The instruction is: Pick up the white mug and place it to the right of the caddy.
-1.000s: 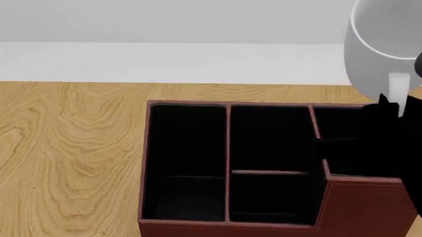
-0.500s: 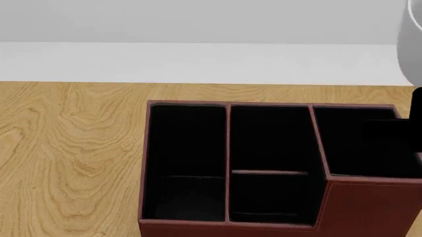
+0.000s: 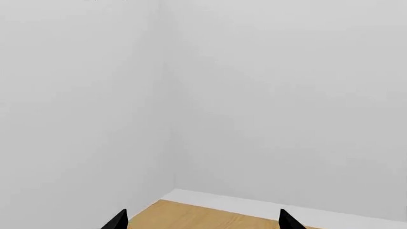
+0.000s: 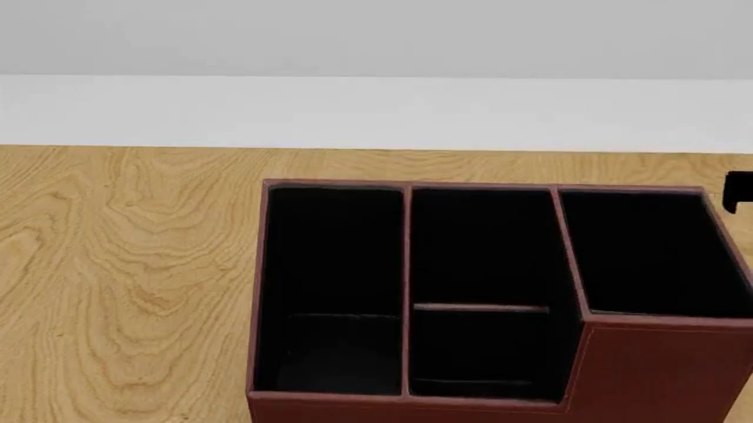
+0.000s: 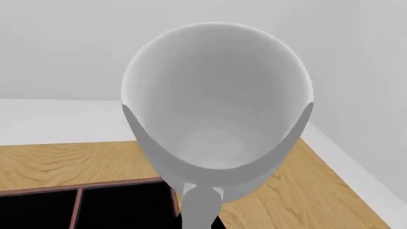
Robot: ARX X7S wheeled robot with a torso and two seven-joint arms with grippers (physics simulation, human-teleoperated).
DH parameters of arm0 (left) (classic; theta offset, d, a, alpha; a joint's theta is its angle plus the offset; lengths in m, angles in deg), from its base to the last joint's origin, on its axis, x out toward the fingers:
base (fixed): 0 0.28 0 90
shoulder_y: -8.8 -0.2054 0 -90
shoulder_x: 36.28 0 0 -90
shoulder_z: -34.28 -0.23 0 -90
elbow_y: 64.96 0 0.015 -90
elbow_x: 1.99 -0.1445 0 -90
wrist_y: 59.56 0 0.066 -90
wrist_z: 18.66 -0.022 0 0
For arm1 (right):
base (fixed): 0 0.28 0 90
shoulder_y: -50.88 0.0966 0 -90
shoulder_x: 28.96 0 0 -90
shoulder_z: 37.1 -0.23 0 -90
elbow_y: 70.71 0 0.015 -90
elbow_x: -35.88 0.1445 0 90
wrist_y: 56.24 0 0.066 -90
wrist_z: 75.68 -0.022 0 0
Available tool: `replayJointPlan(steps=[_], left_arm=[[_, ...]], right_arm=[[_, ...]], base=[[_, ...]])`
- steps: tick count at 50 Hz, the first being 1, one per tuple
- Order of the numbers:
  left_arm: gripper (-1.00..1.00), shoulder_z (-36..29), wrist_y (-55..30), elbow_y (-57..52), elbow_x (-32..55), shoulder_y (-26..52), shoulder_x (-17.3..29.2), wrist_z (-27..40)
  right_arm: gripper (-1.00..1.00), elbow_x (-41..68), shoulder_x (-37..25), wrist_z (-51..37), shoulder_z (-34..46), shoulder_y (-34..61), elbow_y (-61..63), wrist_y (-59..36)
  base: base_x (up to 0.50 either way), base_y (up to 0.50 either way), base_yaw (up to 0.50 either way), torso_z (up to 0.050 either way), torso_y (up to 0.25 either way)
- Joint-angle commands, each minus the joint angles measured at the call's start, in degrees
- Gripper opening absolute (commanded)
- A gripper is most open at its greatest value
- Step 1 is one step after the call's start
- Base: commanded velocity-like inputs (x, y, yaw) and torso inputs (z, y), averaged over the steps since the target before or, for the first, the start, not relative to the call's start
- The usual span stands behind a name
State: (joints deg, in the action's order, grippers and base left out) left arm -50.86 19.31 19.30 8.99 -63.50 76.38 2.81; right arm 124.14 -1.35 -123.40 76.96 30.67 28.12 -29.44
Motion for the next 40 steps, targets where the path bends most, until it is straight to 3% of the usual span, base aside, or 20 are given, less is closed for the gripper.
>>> replayJointPlan(steps=[1,22,40], left_arm=[[1.00,0.69,3.24,0.98,0.52,0.19,-0.96,0.40],[1.00,-0.69,0.57,0.73,0.42,2.87,-0.79,0.73],[1.00,-0.83,-1.69,-2.47,3.17,3.87,-1.45,0.48]], right_arm=[[-1.00,-6.72,1.03,4.50,1.92,5.47,-5.40,-2.17],[-1.00,-14.37,4.22,9.83,5.87,11.02,-14.25,-2.72],[-1.00,-24.82,8.00,20.85,12.12,12.99,-26.58,2.85]], base=[[0.00,0.00,0.00,0.000,0.000],[0.00,0.00,0.00,0.000,0.000],[0.00,0.00,0.00,0.000,0.001]])
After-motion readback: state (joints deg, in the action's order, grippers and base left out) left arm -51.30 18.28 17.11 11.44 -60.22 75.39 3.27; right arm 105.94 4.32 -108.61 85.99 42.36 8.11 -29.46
